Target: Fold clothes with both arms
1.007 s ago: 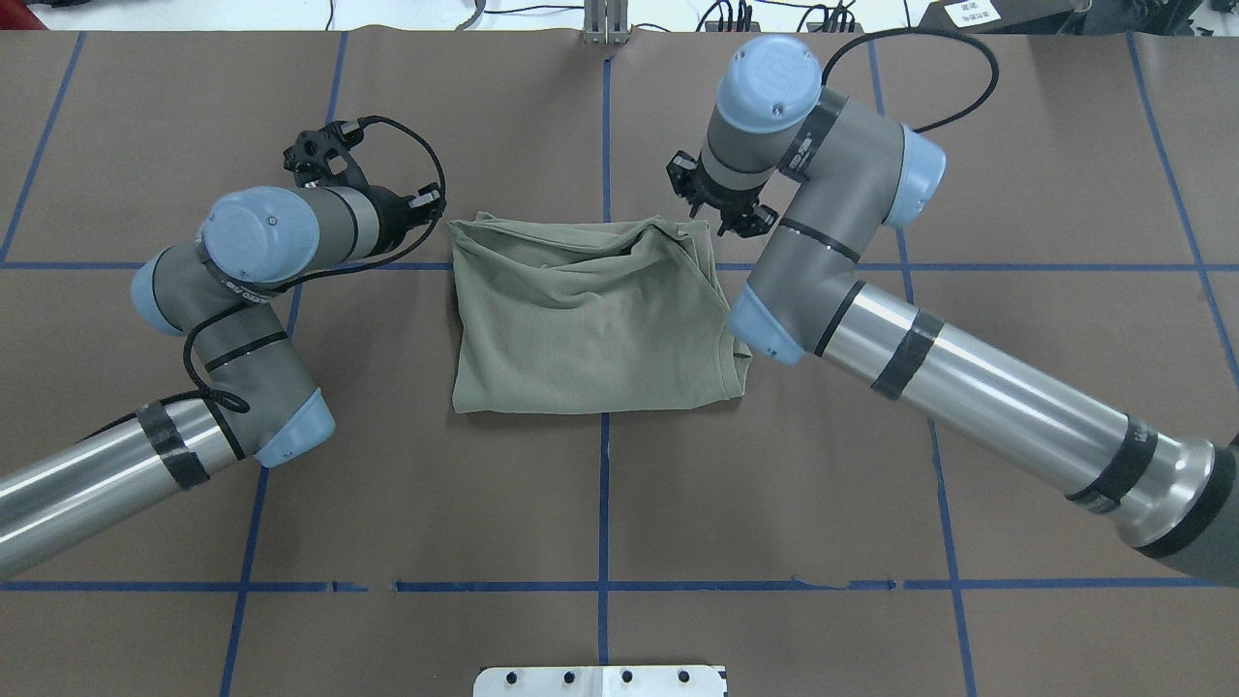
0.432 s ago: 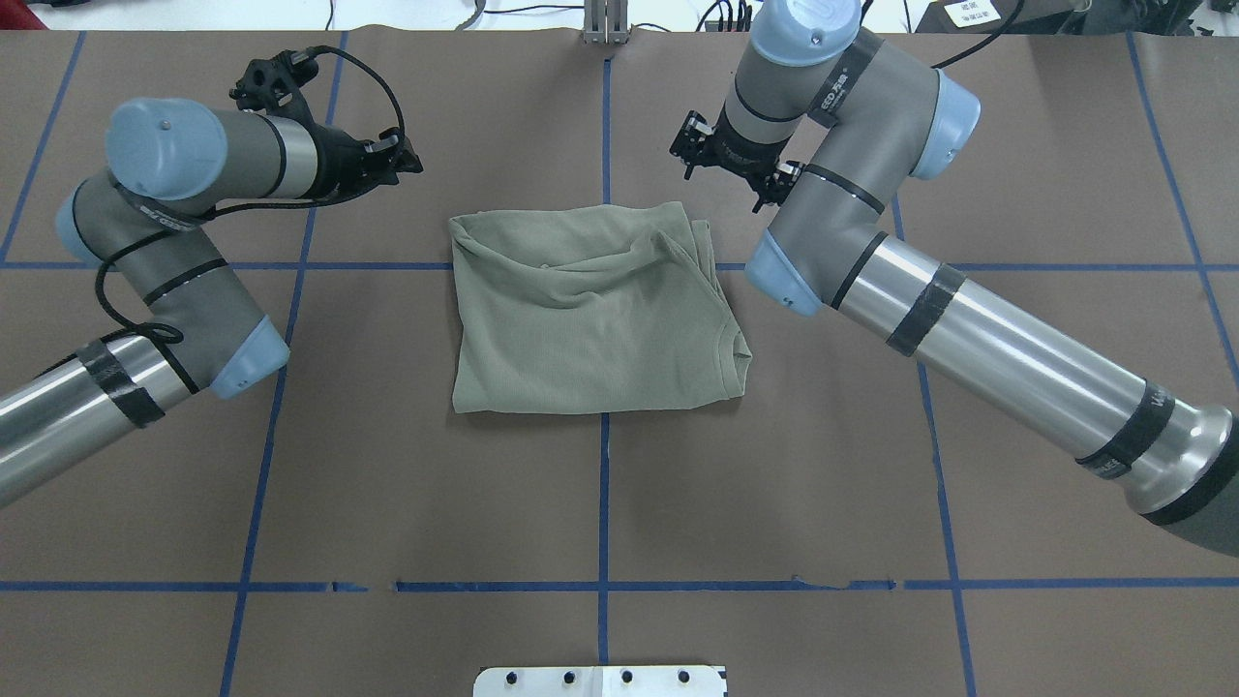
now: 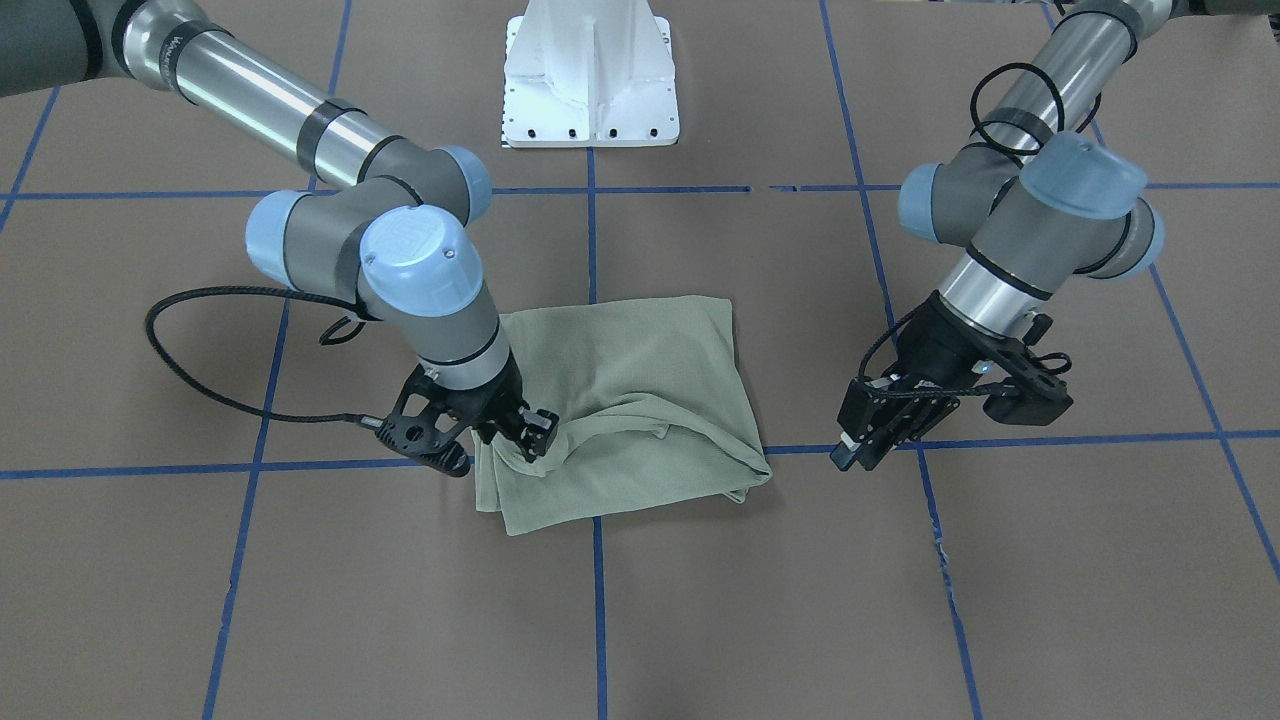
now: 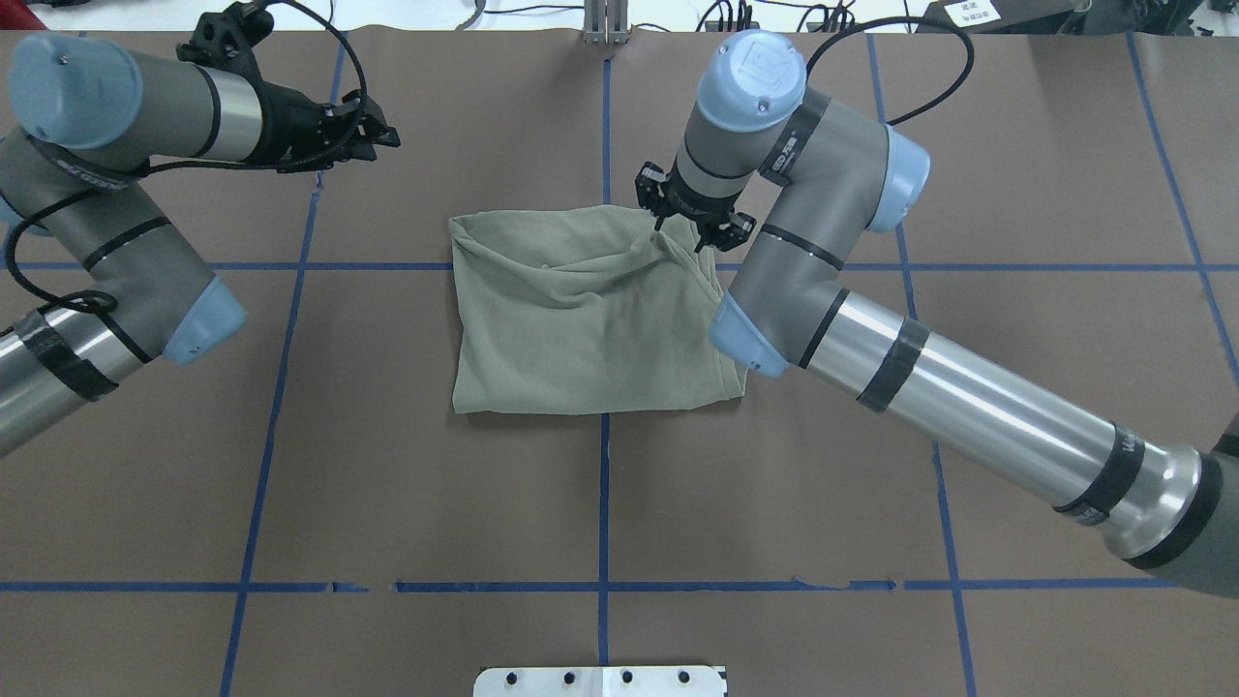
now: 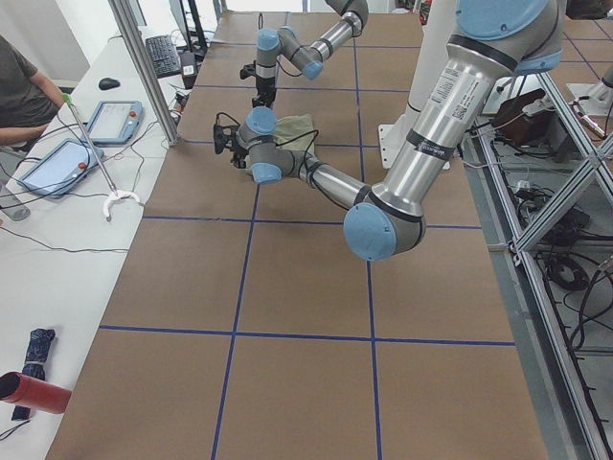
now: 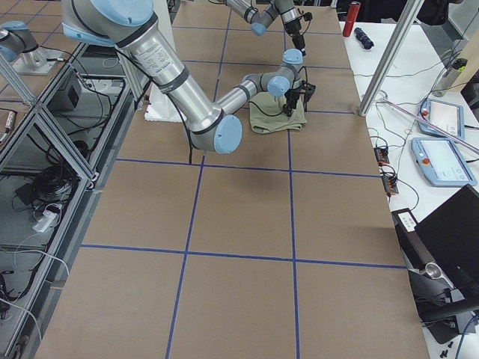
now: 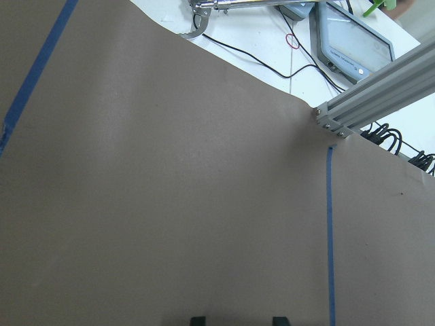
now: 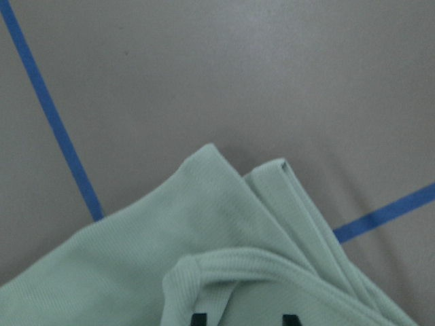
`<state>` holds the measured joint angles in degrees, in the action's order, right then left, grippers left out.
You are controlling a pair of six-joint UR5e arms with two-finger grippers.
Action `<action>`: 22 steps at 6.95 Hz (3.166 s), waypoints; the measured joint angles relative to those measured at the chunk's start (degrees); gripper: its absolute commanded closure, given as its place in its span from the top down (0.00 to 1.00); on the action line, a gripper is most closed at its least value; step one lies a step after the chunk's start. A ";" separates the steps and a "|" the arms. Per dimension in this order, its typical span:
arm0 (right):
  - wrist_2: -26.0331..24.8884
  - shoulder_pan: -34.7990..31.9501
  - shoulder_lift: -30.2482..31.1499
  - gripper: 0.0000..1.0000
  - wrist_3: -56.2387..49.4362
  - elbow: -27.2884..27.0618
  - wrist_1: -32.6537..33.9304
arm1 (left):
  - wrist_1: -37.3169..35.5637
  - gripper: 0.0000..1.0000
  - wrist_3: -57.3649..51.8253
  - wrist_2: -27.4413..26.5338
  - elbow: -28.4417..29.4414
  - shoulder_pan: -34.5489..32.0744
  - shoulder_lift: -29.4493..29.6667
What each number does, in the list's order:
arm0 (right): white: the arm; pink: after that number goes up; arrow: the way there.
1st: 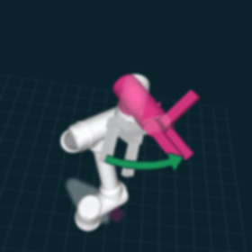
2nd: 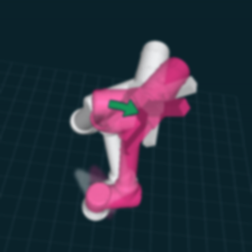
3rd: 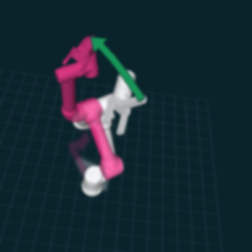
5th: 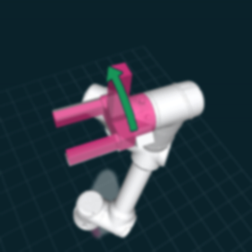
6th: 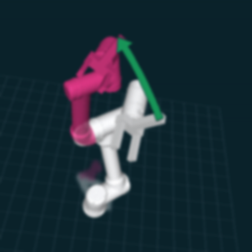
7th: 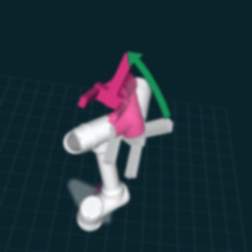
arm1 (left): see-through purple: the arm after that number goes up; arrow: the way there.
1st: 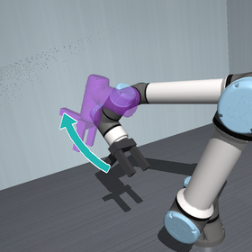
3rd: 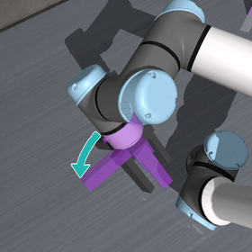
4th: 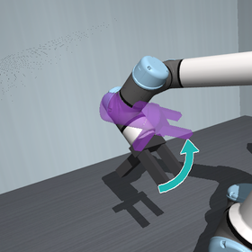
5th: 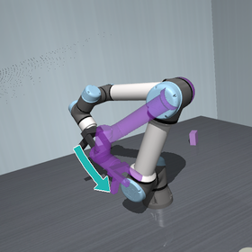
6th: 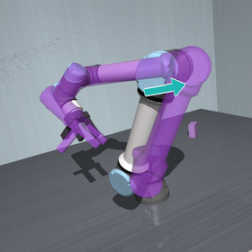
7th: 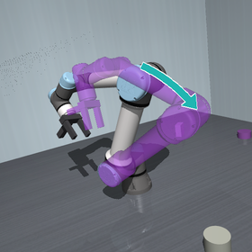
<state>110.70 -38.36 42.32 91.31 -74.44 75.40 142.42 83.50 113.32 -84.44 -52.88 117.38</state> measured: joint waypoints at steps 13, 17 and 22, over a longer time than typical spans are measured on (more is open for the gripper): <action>11.38 -16.15 0.33 0.00 -8.30 13.53 -12.60 | -0.40 0.45 -4.22 0.86 -2.64 -1.13 -2.61; 14.66 -26.97 22.28 0.00 -38.86 -9.80 1.72 | -8.40 0.45 -34.55 3.18 -2.69 -7.62 -7.83; 17.44 -39.64 41.23 1.00 -68.28 -30.23 20.21 | -26.80 0.69 -67.99 21.35 -3.02 -27.94 -12.94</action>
<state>128.14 -78.00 83.55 23.03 -104.67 95.60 115.61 15.51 134.67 -87.46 -80.81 104.43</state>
